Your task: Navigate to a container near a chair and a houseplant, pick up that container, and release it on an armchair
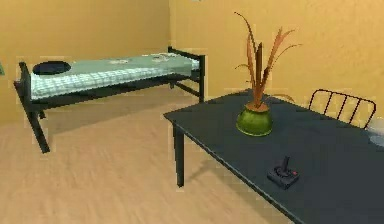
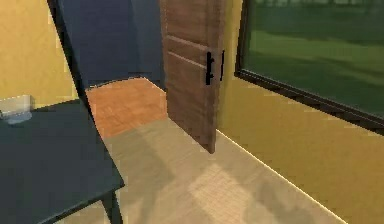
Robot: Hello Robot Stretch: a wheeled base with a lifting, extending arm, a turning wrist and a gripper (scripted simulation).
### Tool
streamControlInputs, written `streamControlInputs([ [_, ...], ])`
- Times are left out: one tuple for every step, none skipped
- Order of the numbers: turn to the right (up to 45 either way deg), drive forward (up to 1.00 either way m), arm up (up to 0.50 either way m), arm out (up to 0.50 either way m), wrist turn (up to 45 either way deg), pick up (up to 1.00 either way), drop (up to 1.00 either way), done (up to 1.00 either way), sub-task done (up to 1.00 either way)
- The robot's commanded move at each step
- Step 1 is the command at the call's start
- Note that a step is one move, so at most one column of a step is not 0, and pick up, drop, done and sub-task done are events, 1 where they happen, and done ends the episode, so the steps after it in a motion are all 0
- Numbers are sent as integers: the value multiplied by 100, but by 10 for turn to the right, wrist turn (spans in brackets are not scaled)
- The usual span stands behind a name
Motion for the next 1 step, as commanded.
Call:
streamControlInputs([
  [450, 0, 0, 0, 0, 0, 0, 0, 0],
])
